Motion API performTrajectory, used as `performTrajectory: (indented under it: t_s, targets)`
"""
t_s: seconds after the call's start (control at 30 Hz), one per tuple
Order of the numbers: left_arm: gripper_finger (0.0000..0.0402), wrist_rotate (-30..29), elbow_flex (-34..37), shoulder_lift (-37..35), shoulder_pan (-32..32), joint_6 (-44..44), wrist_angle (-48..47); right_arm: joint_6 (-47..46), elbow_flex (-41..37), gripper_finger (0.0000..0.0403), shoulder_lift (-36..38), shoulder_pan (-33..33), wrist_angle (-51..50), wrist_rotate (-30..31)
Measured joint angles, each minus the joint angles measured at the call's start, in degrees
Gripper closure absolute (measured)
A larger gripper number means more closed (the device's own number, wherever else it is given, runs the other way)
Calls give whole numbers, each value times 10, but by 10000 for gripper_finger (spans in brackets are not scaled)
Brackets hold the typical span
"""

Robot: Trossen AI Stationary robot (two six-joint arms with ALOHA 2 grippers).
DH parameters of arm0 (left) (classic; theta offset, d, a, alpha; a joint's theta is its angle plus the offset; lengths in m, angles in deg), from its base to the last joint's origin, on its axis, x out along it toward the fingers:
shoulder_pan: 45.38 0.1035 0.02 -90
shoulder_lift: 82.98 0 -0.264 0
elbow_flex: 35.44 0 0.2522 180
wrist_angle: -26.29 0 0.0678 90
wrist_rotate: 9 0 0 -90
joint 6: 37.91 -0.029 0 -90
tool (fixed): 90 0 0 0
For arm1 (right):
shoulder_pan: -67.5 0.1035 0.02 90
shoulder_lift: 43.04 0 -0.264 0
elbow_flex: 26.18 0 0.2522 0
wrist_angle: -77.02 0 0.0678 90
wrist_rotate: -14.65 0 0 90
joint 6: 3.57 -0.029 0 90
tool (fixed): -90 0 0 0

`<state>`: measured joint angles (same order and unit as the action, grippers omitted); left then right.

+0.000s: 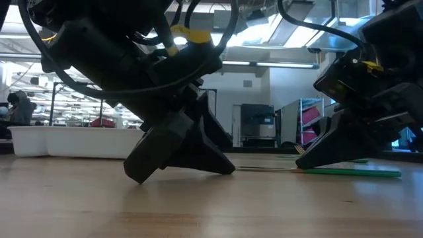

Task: Sort silverware
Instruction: Put the green knife into the white cutlery tray

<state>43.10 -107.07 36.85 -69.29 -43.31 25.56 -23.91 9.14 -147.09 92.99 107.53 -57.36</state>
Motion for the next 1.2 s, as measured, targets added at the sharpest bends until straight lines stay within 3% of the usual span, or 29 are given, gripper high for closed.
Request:
performTrajectory:
  t_s: [0.3, 0.53, 0.67, 0.93, 1.2]
  targets:
    - [164, 8, 1, 0, 0, 23, -5, 72, -2, 346, 9, 0, 50, 13]
    - [164, 12, 1, 0, 0, 46, -6, 39, -1, 261, 81, 0, -49, 4]
    - [164, 13, 1, 0, 0, 60, -7, -21, 0, 246, 86, 24, -110, 28]
    - [164, 16, 2, 0, 0, 84, -8, -97, 5, 257, 39, 99, -160, 126]
    - [164, 17, 3, 0, 0, 83, 2, -126, -19, 372, -14, 106, -60, 149]
